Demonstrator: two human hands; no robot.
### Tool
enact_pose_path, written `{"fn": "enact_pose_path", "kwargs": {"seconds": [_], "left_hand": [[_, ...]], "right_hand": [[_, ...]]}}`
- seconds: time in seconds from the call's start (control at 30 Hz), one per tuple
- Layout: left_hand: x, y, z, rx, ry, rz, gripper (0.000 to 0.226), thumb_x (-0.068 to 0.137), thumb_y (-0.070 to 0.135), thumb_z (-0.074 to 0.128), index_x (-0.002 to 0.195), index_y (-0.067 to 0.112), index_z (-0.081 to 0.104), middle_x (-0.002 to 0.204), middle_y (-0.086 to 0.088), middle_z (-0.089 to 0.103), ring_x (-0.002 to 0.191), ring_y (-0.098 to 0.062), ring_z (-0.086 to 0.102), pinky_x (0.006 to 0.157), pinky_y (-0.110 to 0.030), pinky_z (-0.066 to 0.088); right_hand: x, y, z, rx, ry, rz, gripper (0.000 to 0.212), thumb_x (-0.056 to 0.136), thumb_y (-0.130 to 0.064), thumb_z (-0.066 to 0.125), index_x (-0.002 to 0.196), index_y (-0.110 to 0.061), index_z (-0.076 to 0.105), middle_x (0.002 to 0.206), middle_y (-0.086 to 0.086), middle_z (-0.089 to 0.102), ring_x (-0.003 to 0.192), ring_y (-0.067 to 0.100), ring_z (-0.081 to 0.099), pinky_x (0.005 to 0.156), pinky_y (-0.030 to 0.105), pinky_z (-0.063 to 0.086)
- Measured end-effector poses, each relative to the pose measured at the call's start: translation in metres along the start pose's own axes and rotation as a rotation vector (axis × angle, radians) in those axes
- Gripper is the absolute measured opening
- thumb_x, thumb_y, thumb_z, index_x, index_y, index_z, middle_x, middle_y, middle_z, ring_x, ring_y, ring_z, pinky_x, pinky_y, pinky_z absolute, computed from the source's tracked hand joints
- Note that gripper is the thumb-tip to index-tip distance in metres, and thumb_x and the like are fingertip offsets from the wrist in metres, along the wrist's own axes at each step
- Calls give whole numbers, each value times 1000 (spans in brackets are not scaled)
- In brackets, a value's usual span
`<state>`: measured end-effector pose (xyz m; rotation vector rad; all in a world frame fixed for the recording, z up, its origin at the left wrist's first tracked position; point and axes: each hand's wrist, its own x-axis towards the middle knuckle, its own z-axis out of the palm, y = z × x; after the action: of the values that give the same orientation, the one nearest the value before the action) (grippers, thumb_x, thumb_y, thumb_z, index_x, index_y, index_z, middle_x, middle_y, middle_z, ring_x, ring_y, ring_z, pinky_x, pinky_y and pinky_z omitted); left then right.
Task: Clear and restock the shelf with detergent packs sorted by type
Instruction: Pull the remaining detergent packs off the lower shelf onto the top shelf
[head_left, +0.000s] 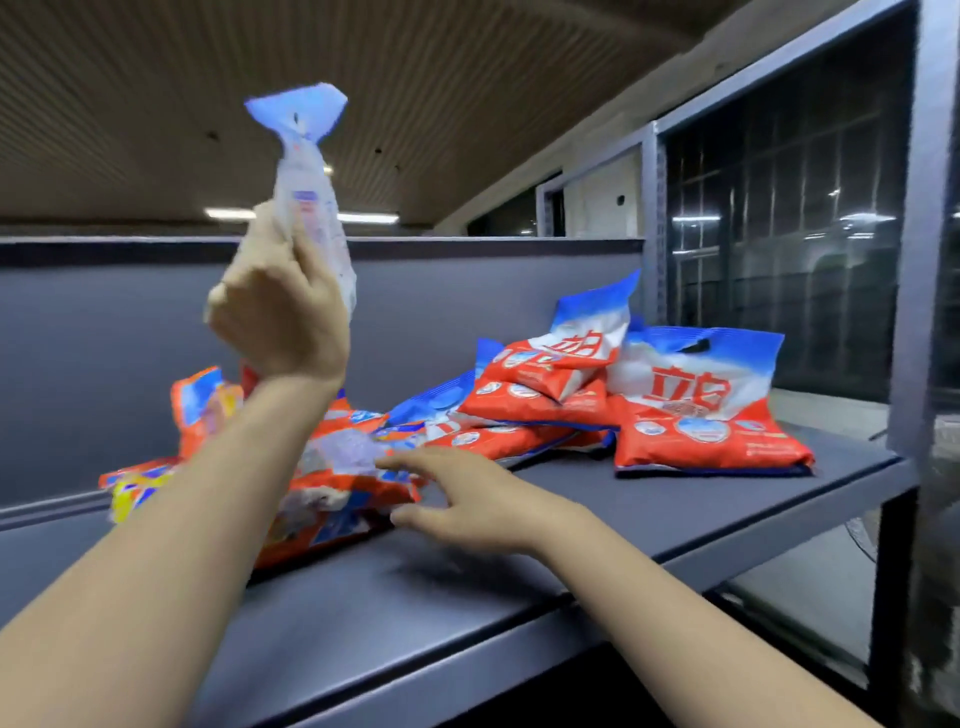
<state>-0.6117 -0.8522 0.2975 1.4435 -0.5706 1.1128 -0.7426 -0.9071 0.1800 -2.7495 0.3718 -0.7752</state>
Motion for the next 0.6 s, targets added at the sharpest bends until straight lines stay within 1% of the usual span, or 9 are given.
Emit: {"fn": "enact_pose_path", "kwargs": {"seconds": [0.07, 0.13, 0.2, 0.23, 0.3, 0.37, 0.43, 0.53, 0.6], "left_hand": [[-12, 17, 26, -10, -30, 205, 37, 95, 34, 34, 90, 12, 62, 75, -17, 65, 63, -40, 60, 50, -37, 40], [-37, 25, 57, 167, -142, 413, 29, 94, 29, 40, 82, 14, 61, 66, -11, 62, 52, -33, 61, 46, -30, 43], [-76, 29, 86, 245, -580, 388, 29, 96, 30, 36, 97, 14, 60, 89, -13, 67, 78, -34, 66, 68, -37, 48], [-97, 27, 95, 270, -840, 299, 31, 96, 31, 36, 112, 15, 56, 109, -15, 64, 98, -37, 62, 85, -43, 44], [-130, 19, 105, 290, -1154, 222, 44, 91, 36, 40, 131, 17, 42, 137, -15, 46, 125, -36, 43, 106, -55, 28], [-133, 19, 107, 256, -1262, 239, 60, 87, 51, 46, 137, 19, 36, 147, -11, 34, 136, -32, 30, 110, -62, 15], [-121, 19, 103, 121, -1329, 151, 65, 84, 57, 53, 137, 21, 38, 148, -7, 36, 137, -29, 30, 112, -59, 11], [-111, 9, 88, -68, -1359, 54, 76, 74, 62, 58, 138, 26, 39, 144, -4, 42, 131, -27, 41, 110, -47, 28], [-110, 3, 72, -57, -1296, 40, 82, 63, 69, 50, 135, 30, 42, 140, -4, 46, 126, -30, 45, 105, -48, 36]], "right_hand": [[-14, 9, -11, -2, 19, -9, 46, 92, -25, 59, 136, -19, 50, 139, 3, 52, 127, 18, 47, 107, 31, 35], [-26, 18, -17, 25, 50, -6, 42, 91, -25, 59, 132, -18, 54, 136, 1, 56, 126, 17, 49, 106, 35, 38], [-35, 30, -21, 66, 86, -4, 38, 90, -21, 60, 128, -15, 58, 133, 0, 58, 125, 14, 50, 107, 34, 38], [-39, 34, -22, 79, 93, -6, 37, 90, -18, 60, 127, -14, 59, 132, -1, 59, 124, 12, 51, 107, 31, 37], [-44, 40, -24, 73, 81, -1, 36, 90, -15, 59, 126, -14, 60, 132, -1, 59, 123, 11, 50, 106, 24, 36], [-46, 46, -25, 57, 71, 15, 36, 91, -18, 59, 127, -15, 59, 133, -1, 58, 124, 13, 49, 106, 26, 35], [-46, 50, -25, 44, 65, 69, 37, 92, -23, 58, 128, -16, 58, 134, -2, 57, 127, 13, 48, 108, 29, 34], [-47, 51, -23, 34, 56, 110, 38, 92, -28, 57, 129, -18, 57, 136, -5, 55, 129, 11, 45, 109, 26, 32], [-48, 48, -20, 42, 53, 125, 39, 92, -29, 57, 130, -19, 56, 136, -7, 55, 129, 10, 45, 109, 26, 32]]}}
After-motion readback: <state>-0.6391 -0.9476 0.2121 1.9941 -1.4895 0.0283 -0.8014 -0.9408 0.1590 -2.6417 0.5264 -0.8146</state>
